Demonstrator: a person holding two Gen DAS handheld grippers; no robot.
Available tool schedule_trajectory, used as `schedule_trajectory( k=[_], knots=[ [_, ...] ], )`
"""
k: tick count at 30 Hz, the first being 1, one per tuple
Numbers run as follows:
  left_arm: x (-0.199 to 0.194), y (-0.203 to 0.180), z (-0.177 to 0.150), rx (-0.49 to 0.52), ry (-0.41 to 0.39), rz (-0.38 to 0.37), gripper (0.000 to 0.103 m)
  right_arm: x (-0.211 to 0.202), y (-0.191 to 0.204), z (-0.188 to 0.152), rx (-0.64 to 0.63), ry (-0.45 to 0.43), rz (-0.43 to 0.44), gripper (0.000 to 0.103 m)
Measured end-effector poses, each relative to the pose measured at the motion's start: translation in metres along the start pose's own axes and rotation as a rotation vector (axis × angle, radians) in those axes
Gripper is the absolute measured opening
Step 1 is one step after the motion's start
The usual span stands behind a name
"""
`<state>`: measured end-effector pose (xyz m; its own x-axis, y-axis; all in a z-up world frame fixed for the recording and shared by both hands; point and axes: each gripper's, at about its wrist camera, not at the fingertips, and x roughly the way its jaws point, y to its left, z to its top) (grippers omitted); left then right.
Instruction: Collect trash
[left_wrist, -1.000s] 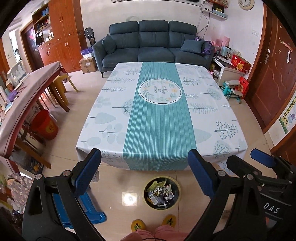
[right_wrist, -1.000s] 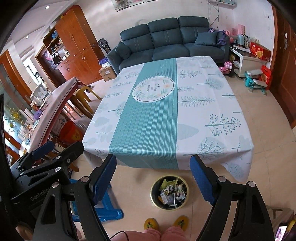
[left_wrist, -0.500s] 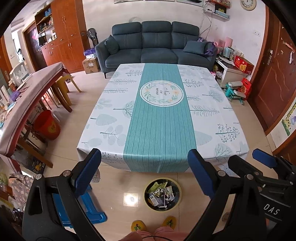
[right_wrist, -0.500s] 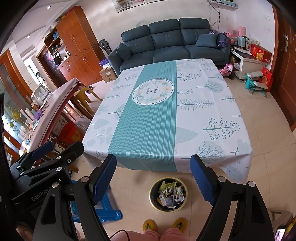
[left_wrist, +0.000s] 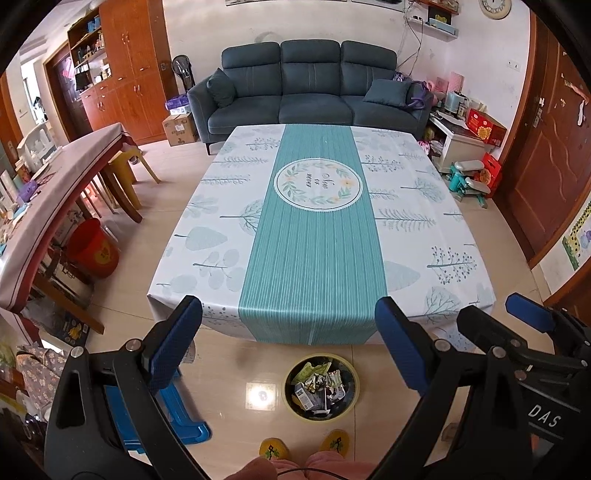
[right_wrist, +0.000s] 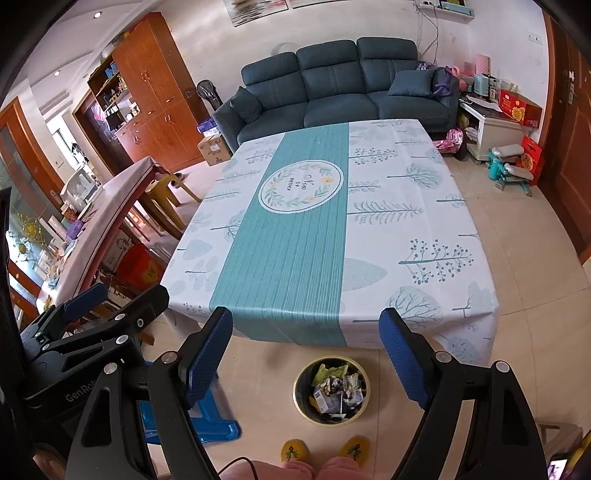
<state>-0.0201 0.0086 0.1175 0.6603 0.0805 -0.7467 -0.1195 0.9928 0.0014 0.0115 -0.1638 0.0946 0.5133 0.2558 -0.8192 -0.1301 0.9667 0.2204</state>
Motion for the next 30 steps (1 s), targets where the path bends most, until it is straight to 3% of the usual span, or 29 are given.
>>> schedule_trajectory(
  k=[30],
  knots=[
    [0.012,-0.009,-0.002,0.012,0.022,-0.004,0.093,0.003,-0.006,-0.001,0.008,0.007,0.000,0.083]
  ],
)
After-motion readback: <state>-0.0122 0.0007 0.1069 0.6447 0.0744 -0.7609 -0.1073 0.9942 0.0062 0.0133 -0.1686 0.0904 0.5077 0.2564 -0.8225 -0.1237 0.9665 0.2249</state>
